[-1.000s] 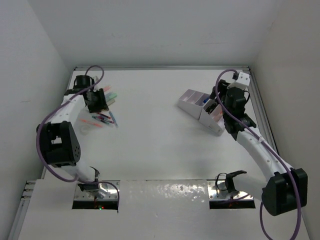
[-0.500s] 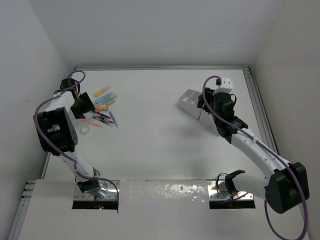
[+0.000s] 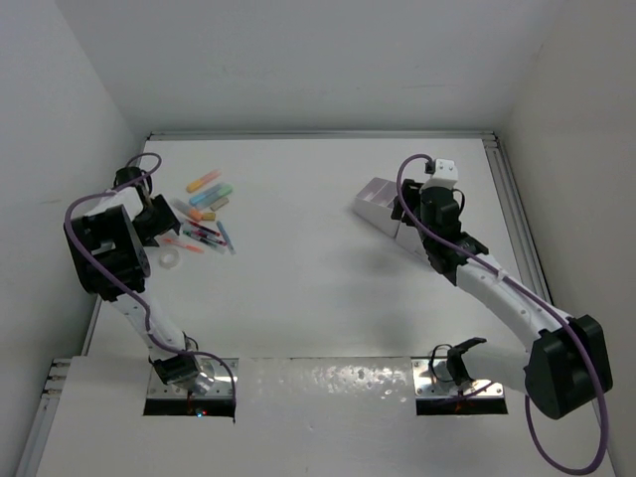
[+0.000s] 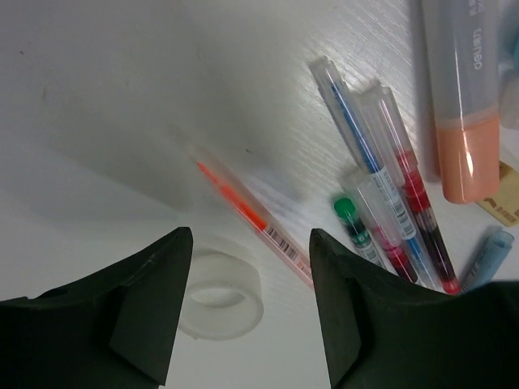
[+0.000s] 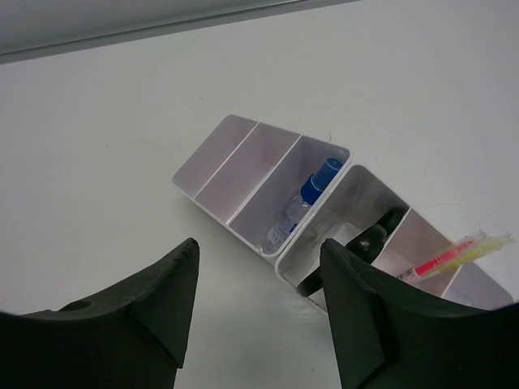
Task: Sort the stationery into containers
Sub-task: Pick up the pen from the center of the board.
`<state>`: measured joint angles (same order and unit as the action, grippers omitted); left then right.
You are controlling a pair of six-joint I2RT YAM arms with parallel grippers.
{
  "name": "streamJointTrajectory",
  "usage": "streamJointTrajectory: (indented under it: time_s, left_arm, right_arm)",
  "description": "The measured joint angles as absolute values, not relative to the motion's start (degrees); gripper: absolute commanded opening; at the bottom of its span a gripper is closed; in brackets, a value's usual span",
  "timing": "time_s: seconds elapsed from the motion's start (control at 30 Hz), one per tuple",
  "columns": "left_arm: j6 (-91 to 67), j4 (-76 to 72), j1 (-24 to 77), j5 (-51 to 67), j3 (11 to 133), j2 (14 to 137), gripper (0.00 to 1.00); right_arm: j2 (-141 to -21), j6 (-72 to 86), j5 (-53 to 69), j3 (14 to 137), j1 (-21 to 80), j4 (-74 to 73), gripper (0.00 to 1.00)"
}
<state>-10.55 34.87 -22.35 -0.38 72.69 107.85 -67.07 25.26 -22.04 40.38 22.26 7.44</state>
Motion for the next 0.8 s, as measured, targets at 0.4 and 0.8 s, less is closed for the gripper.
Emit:
streamJointTrajectory:
  time_s: [0.4, 0.8]
  left_arm:
    - [-10.4, 32.1, -22.5, -1.4, 72.8, 110.9, 0.34]
    - [-11.2, 30.8, -22.6, 0.9, 72.7, 111.1, 0.01]
  right_arm:
    - [-66.3, 24.4, -22.2, 40.4, 22.4, 7.3, 0.6]
    - [-59.2, 24.4, -22.5, 39.0, 22.4, 8.7, 0.6]
